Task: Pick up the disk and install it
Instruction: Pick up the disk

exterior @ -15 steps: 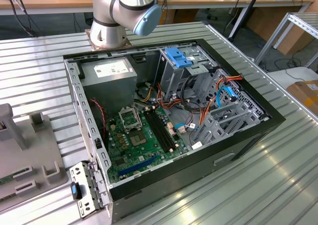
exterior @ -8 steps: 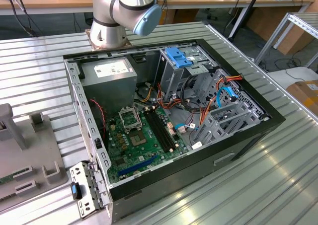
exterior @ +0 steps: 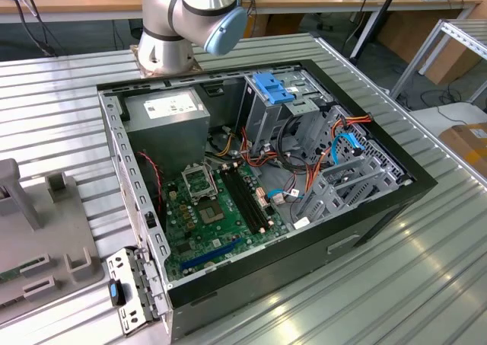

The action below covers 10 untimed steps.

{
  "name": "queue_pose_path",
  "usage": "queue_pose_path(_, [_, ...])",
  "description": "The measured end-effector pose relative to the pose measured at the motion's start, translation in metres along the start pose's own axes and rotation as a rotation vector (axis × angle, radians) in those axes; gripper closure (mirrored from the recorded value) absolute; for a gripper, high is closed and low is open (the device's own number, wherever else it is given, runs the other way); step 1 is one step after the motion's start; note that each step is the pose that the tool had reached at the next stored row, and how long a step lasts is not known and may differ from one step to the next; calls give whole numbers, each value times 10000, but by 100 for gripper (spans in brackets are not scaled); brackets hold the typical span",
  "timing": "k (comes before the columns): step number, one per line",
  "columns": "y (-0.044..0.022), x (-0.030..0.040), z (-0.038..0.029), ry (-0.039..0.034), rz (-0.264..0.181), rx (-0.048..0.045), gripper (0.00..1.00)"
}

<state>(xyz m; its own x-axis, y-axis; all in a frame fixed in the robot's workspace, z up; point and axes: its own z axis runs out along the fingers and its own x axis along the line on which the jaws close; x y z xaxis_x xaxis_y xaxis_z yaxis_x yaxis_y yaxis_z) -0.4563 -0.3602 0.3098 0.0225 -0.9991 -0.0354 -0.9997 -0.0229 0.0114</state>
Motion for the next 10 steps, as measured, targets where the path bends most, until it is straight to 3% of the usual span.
queue_pose_path(10, [0,0,0,-41,-1,1,64])
